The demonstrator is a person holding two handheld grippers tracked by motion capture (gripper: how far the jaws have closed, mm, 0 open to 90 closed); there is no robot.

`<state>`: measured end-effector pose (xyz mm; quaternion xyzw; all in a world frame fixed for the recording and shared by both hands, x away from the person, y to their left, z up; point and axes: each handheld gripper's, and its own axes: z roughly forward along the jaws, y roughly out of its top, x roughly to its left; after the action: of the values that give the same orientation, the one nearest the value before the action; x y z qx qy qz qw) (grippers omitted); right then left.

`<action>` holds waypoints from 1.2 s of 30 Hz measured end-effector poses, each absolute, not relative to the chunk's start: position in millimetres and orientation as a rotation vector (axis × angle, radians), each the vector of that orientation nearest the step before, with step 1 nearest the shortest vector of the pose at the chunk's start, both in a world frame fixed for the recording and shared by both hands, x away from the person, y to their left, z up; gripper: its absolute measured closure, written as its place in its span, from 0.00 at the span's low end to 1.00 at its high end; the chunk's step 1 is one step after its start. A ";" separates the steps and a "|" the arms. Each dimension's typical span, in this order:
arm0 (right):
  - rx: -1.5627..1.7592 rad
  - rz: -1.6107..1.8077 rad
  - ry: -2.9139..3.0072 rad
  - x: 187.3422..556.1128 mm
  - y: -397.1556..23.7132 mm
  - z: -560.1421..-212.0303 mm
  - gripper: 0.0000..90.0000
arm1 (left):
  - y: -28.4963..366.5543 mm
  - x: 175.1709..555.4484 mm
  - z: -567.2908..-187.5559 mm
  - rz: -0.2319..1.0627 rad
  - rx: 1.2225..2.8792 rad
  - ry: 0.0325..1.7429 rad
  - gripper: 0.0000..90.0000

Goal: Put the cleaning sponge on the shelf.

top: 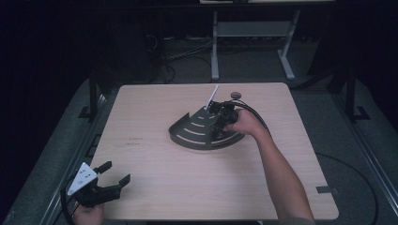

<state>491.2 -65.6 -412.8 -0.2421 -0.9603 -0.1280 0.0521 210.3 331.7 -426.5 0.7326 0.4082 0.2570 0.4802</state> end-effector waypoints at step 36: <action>-0.792 -0.402 -2.896 498.2 -66.9 -434.2 0.37 | 332.5 210.7 -427.3 0.623 1.785 1.004 0.15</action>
<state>498.2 -66.9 -434.2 -0.2611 -0.9545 -0.1326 0.0560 210.7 332.5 -427.3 0.7315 0.4116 0.2553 0.4799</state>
